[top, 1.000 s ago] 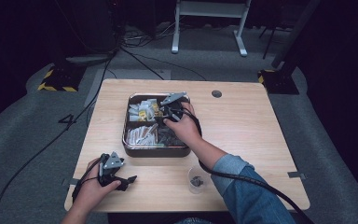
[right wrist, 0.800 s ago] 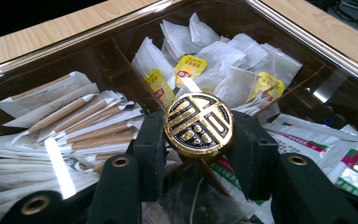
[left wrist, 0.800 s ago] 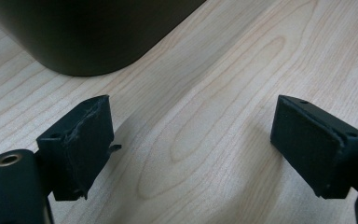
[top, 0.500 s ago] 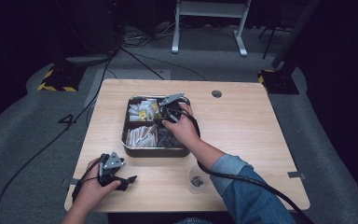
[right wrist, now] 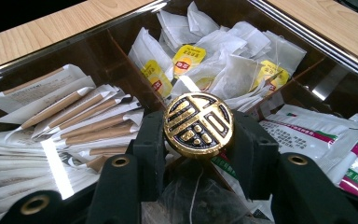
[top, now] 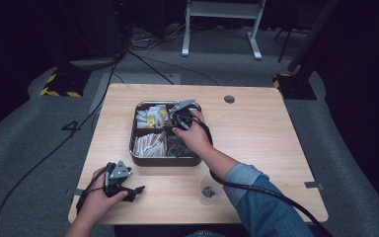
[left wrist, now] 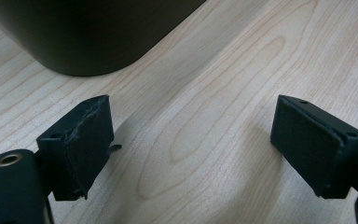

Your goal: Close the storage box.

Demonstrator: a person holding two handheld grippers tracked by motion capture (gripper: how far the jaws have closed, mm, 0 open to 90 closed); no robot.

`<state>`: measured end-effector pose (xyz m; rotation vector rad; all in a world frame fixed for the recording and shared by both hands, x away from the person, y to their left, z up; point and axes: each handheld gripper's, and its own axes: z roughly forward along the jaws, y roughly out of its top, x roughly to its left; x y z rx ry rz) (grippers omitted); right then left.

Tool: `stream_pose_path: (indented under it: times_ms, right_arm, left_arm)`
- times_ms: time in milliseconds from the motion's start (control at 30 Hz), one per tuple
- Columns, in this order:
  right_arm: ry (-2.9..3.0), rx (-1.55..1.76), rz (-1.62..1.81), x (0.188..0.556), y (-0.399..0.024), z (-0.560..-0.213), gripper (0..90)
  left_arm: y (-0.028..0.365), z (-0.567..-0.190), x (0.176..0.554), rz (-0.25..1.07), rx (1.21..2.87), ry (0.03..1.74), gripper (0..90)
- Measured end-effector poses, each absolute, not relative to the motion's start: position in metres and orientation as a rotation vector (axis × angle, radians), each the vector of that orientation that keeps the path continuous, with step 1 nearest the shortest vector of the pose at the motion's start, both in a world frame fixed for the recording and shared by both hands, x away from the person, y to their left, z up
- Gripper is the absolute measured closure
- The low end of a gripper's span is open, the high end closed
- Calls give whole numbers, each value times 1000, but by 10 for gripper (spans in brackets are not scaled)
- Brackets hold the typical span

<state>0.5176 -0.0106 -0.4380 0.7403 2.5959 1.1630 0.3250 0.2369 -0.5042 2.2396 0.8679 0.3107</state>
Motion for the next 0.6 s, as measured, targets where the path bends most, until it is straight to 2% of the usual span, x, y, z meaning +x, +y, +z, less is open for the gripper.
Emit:
stream_pose_path:
  times_ms: [267,467,600]
  right_arm:
    - [2593,740,1169,517,-12,-439,580]
    - [2598,757,1237,516,-12,-436,410]
    - [2555,746,1292,512,-13,-429,372]
  left_arm:
    - [237,-504,326,310,2241,864,136]
    - [237,-504,326,310,2240,863,136]
    - [238,-504,327,312,2244,859,136]
